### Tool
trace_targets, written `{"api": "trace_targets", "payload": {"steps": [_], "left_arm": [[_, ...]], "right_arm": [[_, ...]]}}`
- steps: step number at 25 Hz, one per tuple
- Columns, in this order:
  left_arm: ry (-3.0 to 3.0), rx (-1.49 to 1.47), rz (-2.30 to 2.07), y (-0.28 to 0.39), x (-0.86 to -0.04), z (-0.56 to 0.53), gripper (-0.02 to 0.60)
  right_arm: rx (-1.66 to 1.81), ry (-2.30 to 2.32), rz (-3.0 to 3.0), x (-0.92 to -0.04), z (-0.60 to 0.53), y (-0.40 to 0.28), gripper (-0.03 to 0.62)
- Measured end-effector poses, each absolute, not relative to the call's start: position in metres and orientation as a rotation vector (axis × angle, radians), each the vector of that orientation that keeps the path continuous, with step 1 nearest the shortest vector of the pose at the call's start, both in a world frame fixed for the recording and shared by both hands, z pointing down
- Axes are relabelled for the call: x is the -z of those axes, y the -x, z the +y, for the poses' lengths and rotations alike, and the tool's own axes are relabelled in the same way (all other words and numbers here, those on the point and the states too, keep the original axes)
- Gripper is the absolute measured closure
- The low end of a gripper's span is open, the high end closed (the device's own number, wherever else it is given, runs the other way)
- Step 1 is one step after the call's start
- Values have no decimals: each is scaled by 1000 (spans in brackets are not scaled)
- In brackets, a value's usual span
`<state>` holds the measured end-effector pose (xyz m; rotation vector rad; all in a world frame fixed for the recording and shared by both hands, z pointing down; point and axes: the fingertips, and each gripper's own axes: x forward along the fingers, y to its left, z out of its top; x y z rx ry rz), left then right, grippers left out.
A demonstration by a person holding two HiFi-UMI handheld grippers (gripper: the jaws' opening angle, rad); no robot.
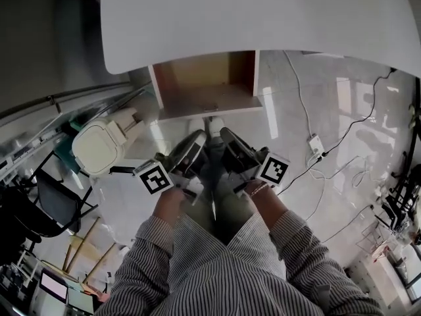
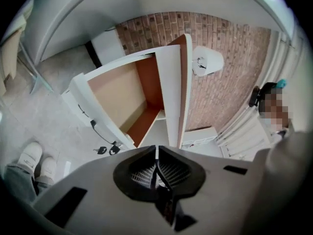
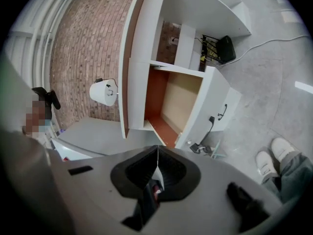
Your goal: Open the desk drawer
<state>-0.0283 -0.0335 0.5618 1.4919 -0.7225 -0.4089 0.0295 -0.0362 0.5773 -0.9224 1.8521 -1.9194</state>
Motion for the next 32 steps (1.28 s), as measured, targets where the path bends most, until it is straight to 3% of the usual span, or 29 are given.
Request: {"api": "trace_targets", "payload": {"steps": [32], "left_arm": [[-2028, 249, -682, 9, -338, -84, 565]], "right_arm": [[1435, 889, 2351, -341, -90, -40, 577]]}}
